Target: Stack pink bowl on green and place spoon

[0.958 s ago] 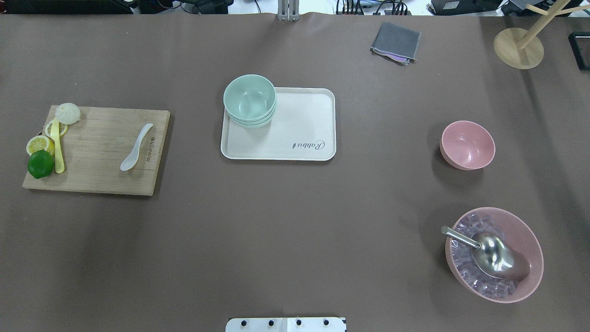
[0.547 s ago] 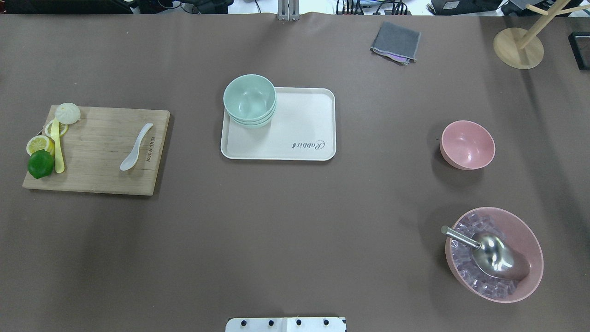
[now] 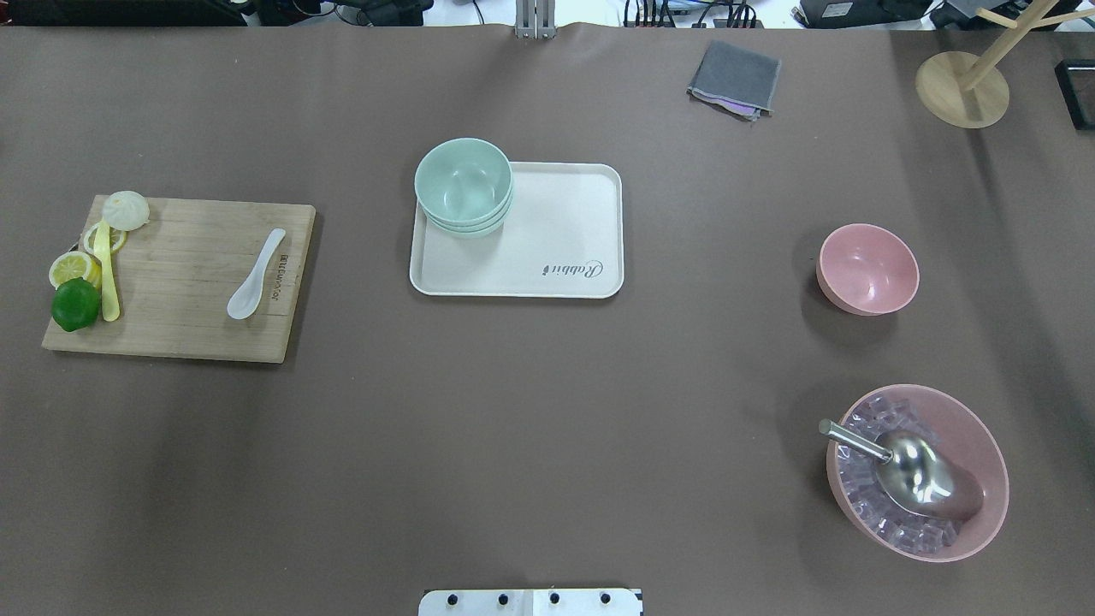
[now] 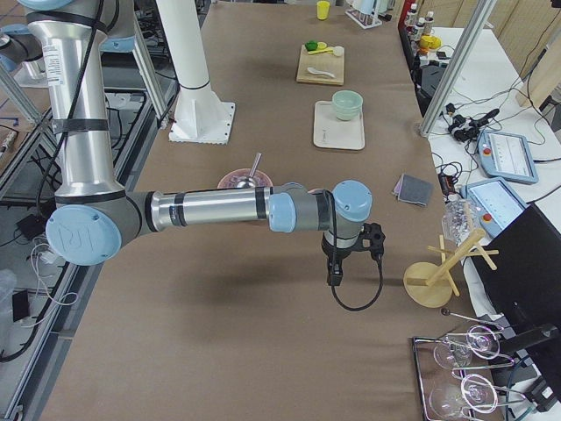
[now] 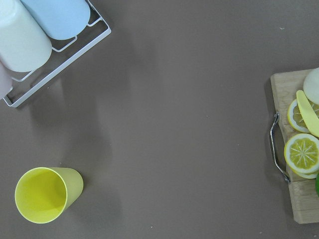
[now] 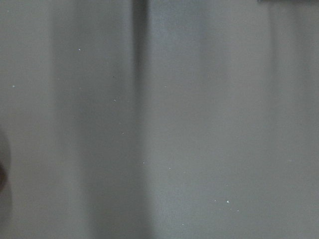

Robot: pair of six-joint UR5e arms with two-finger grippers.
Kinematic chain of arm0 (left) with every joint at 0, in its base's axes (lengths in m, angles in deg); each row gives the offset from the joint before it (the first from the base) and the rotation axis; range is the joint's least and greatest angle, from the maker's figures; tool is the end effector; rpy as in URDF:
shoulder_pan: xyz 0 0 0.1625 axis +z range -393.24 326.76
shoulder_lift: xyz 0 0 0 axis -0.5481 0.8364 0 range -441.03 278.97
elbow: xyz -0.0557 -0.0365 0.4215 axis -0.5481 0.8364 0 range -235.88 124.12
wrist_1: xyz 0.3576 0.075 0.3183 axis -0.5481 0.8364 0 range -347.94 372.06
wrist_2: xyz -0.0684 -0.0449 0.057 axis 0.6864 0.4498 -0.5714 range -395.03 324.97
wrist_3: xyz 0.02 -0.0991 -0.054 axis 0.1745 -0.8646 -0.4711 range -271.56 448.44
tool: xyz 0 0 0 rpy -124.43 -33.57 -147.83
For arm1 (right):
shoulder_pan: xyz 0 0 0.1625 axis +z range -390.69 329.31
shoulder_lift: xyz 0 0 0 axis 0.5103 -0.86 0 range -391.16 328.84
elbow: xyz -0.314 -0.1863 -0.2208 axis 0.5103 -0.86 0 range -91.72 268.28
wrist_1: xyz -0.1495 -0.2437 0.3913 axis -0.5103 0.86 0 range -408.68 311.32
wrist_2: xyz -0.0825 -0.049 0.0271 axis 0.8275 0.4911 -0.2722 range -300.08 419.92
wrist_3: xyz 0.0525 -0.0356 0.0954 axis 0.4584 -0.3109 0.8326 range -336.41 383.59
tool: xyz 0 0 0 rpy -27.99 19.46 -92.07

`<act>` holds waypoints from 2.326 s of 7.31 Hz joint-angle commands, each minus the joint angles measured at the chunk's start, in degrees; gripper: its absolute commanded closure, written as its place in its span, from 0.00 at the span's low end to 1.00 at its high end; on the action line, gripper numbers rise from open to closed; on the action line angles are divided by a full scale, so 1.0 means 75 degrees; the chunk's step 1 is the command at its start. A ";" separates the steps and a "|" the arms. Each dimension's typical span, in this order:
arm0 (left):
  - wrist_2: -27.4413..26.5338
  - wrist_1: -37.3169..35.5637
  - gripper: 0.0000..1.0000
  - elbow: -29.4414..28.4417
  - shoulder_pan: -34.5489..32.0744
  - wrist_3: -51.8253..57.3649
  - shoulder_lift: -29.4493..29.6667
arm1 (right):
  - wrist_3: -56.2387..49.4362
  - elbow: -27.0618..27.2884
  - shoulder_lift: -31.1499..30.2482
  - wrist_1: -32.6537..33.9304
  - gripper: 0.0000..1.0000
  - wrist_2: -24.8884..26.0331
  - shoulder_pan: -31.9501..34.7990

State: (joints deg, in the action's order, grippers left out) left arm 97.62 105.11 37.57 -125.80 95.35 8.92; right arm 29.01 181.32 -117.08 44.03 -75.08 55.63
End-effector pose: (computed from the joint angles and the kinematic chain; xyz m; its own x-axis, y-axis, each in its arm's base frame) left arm -0.0813 -0.5701 0.6342 0.7381 0.1621 -0.6549 -0.0446 0.9803 0.1924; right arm 0.0137 -0.6005 0.6034 0.7052 -0.0054 0.7090 -0.0025 0.9999 0.0101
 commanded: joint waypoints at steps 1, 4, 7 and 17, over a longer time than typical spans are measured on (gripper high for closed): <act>0.0067 -0.0008 0.02 -0.0109 0.0025 0.0005 -0.0028 | 0.0004 0.0075 0.0099 0.0025 0.00 -0.0012 -0.0094; -0.0026 0.0050 0.02 -0.0155 0.0025 -0.0007 -0.0064 | 0.0028 0.0017 0.0347 0.0073 0.00 0.0000 -0.0200; 0.0043 0.0074 0.02 0.0008 0.0013 0.0064 -0.0134 | 0.0016 0.0075 0.0136 0.0026 0.00 0.0012 -0.0200; 0.0067 0.0073 0.02 0.0371 0.0025 -0.0565 0.0030 | 0.0109 0.0110 0.0393 0.0002 0.00 -0.0012 -0.0200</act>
State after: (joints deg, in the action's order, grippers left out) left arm 98.08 105.48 39.53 -125.69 93.68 8.88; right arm 29.31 182.02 -114.42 44.11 -75.17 54.13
